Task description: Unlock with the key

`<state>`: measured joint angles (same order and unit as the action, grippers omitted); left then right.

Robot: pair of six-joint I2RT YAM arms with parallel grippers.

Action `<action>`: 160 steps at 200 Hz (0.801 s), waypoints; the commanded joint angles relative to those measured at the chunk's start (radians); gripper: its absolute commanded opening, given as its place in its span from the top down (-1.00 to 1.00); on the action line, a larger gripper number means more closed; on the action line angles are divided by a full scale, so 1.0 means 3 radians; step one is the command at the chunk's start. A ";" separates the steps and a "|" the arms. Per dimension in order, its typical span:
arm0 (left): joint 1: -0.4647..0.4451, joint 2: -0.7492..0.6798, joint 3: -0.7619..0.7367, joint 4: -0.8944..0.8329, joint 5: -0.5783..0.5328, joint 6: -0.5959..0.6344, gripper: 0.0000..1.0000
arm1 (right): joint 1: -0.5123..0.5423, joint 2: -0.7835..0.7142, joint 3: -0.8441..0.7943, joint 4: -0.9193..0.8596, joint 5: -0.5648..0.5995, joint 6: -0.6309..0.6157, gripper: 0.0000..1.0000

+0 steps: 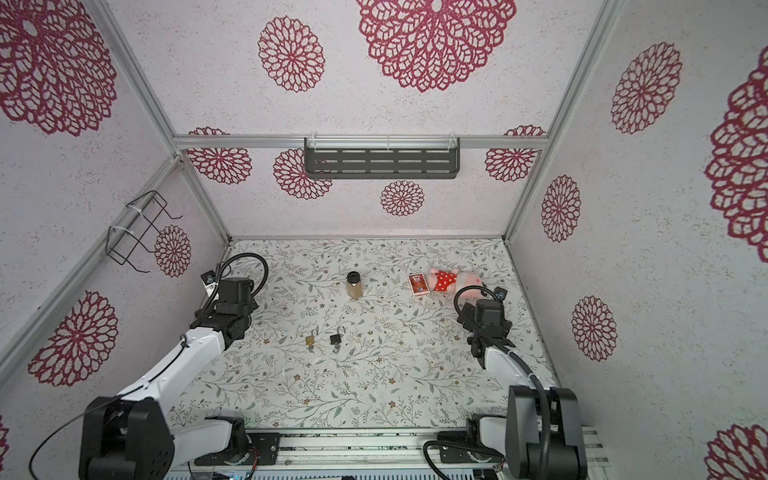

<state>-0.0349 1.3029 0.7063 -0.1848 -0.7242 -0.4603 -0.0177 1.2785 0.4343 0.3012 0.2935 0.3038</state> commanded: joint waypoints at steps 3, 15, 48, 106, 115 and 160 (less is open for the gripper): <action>0.0080 0.0154 -0.0435 0.1800 0.0309 0.0792 -0.95 | -0.0028 0.0258 -0.0165 0.1198 0.0171 -0.0374 -0.98; 0.0080 0.0243 -0.0713 0.2505 0.0378 0.0899 -0.95 | -0.0033 0.0318 -0.0157 0.1326 0.0071 -0.0447 -0.98; 0.0157 0.0509 -0.1354 0.4147 0.0744 0.1203 -0.95 | -0.0107 0.0489 -0.0408 0.2309 -0.0498 -0.0672 -0.98; 0.0323 0.0869 -0.1022 0.3772 0.1253 0.1171 -0.95 | 0.0027 0.0842 -0.0556 0.2868 -0.0717 -0.0955 -0.98; 0.0457 0.0870 -0.0974 0.3670 0.1329 0.1022 -0.95 | 0.0028 0.0871 -0.0568 0.2952 -0.0717 -0.0946 -0.98; 0.0420 0.0869 -0.1019 0.3755 0.1212 0.1035 -0.95 | 0.0058 0.0857 -0.0583 0.2963 -0.0666 -0.0958 -0.98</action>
<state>0.0990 1.5692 0.4091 0.9508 -0.3695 -0.1471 -0.0055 1.5452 0.2573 1.1160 0.0986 0.0353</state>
